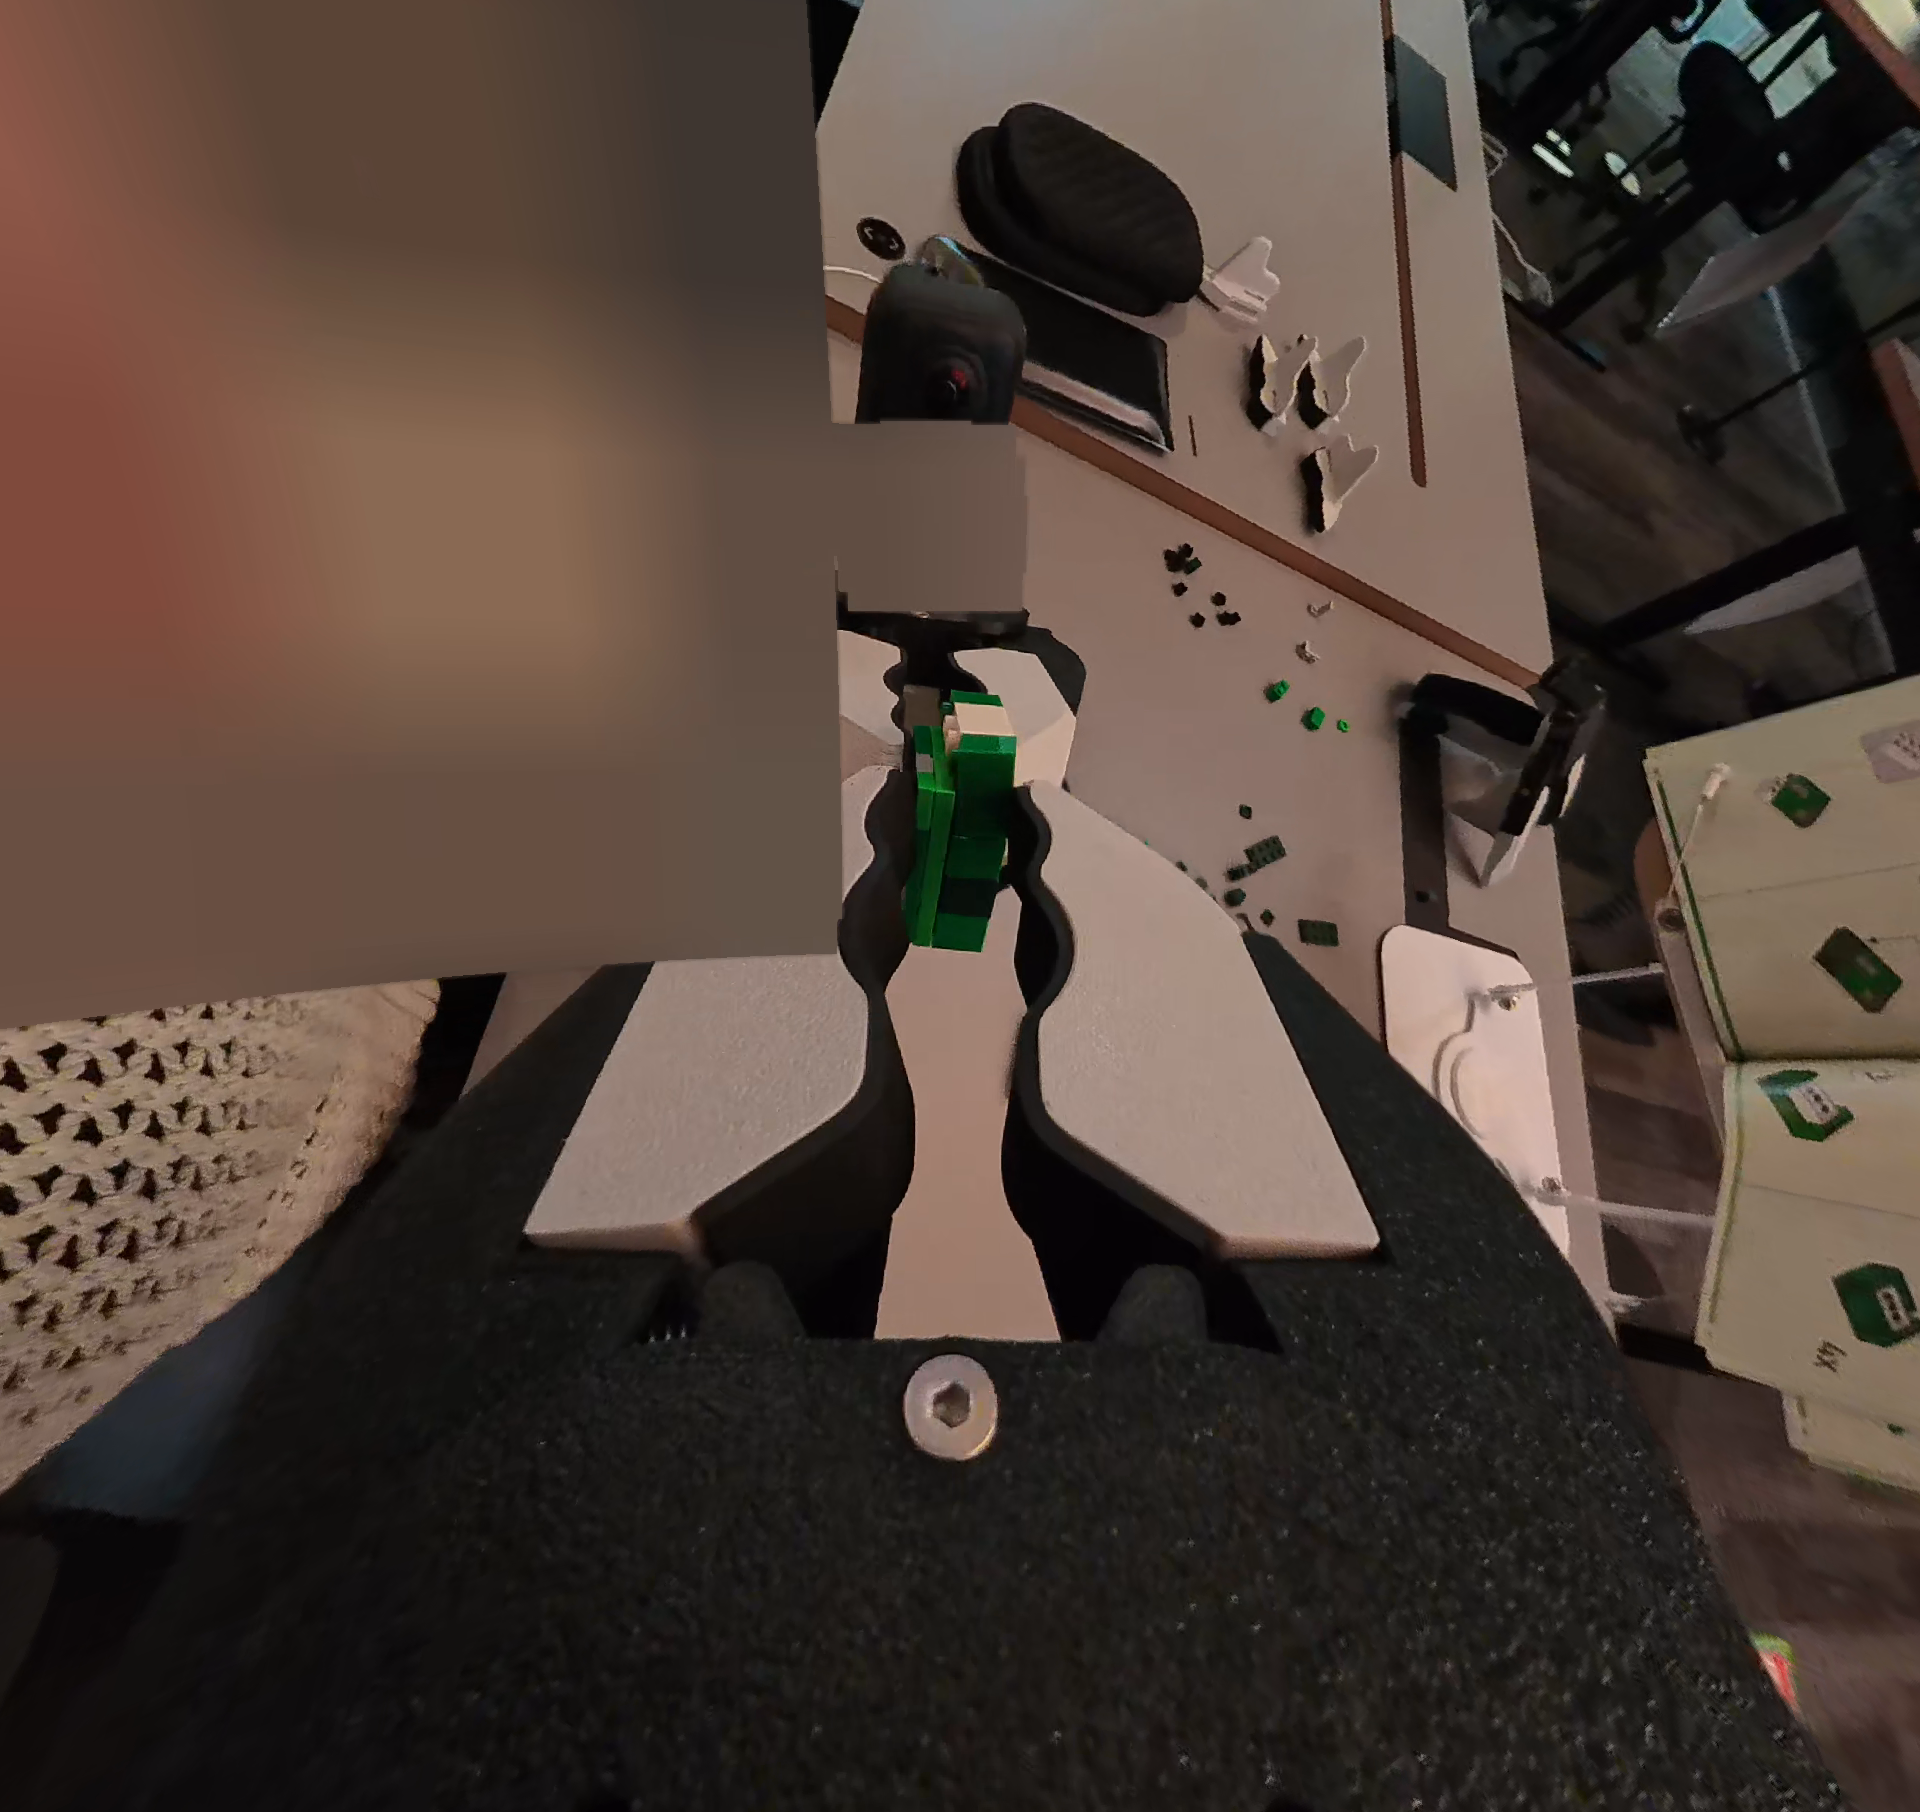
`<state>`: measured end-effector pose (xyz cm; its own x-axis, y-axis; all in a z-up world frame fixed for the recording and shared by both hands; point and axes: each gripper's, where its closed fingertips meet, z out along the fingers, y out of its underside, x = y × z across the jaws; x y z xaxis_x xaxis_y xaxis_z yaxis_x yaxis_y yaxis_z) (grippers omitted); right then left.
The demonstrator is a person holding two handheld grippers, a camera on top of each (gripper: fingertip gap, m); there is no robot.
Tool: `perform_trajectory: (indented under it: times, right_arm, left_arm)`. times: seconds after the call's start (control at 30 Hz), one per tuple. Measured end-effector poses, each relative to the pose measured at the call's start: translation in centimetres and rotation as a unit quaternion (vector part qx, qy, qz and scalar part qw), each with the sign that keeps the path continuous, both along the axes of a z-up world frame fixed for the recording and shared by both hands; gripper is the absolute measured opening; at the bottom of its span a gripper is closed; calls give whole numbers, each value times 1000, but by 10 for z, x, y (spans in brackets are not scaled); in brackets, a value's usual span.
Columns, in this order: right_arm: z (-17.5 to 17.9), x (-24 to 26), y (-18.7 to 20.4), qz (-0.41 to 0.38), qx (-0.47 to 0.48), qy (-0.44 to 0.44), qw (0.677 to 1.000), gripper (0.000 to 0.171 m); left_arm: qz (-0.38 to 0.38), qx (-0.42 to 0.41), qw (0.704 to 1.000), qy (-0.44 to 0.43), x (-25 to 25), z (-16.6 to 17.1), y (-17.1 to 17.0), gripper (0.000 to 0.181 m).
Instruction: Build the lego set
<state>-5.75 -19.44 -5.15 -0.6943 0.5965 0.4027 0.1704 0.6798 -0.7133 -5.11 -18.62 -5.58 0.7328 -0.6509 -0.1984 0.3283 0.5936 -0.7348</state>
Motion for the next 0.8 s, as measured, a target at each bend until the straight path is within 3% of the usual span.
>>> perform_trajectory:
  times: [0.03,0.23,0.6,0.73,0.8]
  right_arm:
    - [1,0,0,8,-6,3,1000,17]
    - [0,-1,7,20,-31,18,999,18]
    - [-6,-5,33,-22,-237,8,971,17]
    - [-15,0,36,-20,-249,24,968,17]
    - [-19,1,37,-19,-256,34,966,17]
  left_arm:
    - [-3,-6,1000,-2,0,0,1,16]
    - [-8,-45,999,-20,-1,-1,7,16]
    - [29,-123,992,1,-6,-7,27,20]
    - [51,-138,989,15,-5,-8,31,37]
    - [57,-148,987,36,-2,-11,32,36]
